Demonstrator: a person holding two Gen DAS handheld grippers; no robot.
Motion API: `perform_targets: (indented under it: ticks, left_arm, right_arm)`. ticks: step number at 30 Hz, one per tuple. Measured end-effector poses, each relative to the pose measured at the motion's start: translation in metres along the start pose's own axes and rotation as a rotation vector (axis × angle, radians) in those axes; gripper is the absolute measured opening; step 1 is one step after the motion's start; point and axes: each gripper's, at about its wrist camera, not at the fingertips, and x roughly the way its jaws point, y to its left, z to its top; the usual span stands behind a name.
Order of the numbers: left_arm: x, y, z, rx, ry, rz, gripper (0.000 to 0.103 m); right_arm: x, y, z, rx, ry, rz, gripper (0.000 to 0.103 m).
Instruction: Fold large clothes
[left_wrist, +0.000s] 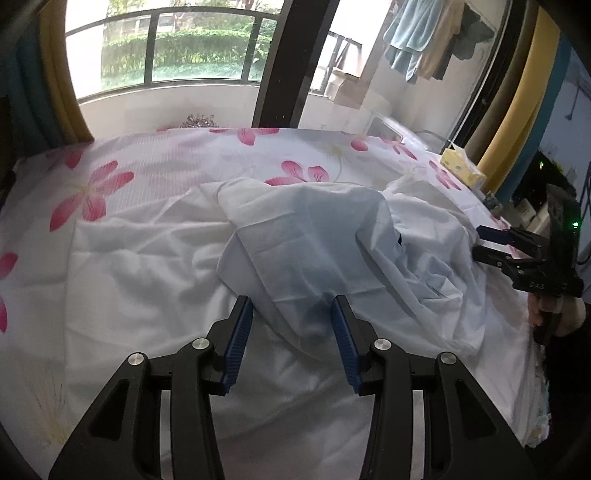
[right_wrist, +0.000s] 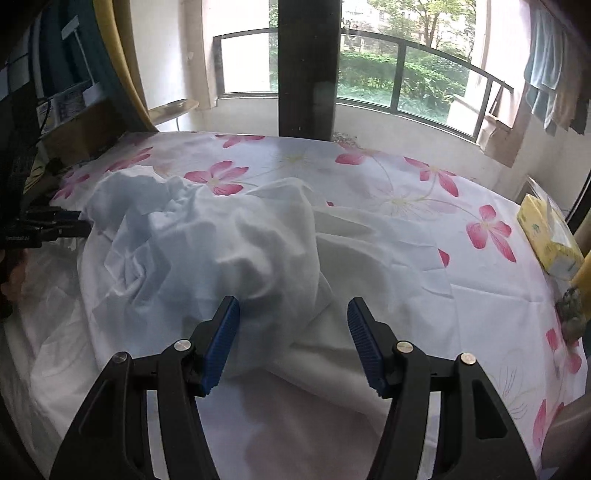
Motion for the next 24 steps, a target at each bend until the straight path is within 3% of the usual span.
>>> perform_targets:
  ticks: [6,10,24]
  left_arm:
    - [-0.001,0.005,-0.002,-0.005,0.011,0.005,0.046]
    - [-0.010,0.011,-0.009,-0.018,0.006,0.020,0.046]
    - [-0.056,0.019,-0.023,-0.052,-0.092,0.070,0.047]
  right_arm:
    - [-0.003,-0.001,0.002,-0.002,-0.037,0.001,0.061]
    - [0.010,0.005,0.002,-0.023,-0.008,0.002,0.061]
    - [-0.008,0.024,-0.001,-0.049,-0.016,0.003,0.061]
